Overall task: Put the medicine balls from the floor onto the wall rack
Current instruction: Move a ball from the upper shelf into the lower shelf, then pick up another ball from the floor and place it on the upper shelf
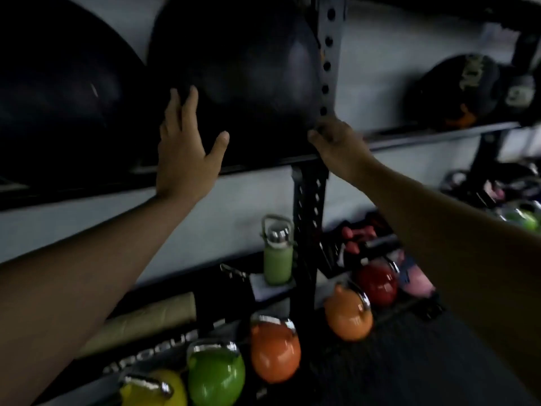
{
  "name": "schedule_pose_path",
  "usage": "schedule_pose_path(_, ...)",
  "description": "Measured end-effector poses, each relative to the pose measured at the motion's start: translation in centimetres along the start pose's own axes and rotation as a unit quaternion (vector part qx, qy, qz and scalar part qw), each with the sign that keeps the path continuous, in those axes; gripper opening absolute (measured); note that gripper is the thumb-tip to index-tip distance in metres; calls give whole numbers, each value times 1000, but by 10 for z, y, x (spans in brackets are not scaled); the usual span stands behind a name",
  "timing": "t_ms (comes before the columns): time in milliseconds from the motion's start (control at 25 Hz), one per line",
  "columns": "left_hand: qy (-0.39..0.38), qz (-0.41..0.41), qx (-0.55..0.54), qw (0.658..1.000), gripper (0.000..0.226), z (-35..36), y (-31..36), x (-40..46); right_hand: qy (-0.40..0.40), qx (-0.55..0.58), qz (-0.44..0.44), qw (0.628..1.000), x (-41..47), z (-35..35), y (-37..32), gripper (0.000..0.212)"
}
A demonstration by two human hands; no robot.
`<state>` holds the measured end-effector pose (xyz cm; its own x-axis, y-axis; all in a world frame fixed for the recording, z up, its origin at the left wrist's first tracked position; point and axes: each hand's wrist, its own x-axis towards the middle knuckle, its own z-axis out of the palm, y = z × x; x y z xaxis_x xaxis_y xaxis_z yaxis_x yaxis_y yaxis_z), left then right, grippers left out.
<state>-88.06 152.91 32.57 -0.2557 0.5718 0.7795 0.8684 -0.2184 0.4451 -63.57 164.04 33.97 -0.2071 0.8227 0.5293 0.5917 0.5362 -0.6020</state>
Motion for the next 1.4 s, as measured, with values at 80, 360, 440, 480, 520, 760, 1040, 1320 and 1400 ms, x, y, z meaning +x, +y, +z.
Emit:
schedule_pose_path(80,-97,32,3,995,68,23,-9,-61,-25,-38,69,997,-68,11,23,36)
schedule_pose_path(360,-621,97,-2,777,39,89,3,-311,-232,-160,304,910,-363,32,116,27)
schedule_pose_path(440,-703,87,19,705,23,89,11,-385,-274,-163,369,873,-462,32,124,24)
schedule_pose_path(480,-734,80,27,673,20,84,17,-421,-285,-160,398,857,-510,32,125,25)
schedule_pose_path(520,-758,76,31,647,19,76,26,-455,-293,-154,422,844,-558,29,120,27)
schedule_pose_path(760,-863,124,82,484,34,-14,102,-633,-298,-128,561,762,-798,-10,38,30)
schedule_pose_path(1040,-910,224,98,334,45,-126,183,-776,-252,-59,674,692,-991,-47,-44,35)
schedule_pose_path(1320,-910,245,114,313,37,-113,209,-871,-159,-24,748,644,-1102,-31,-27,31)
schedule_pose_path(1400,-911,232,110,323,34,-89,213,-903,-130,-15,778,615,-1137,-18,-1,28)
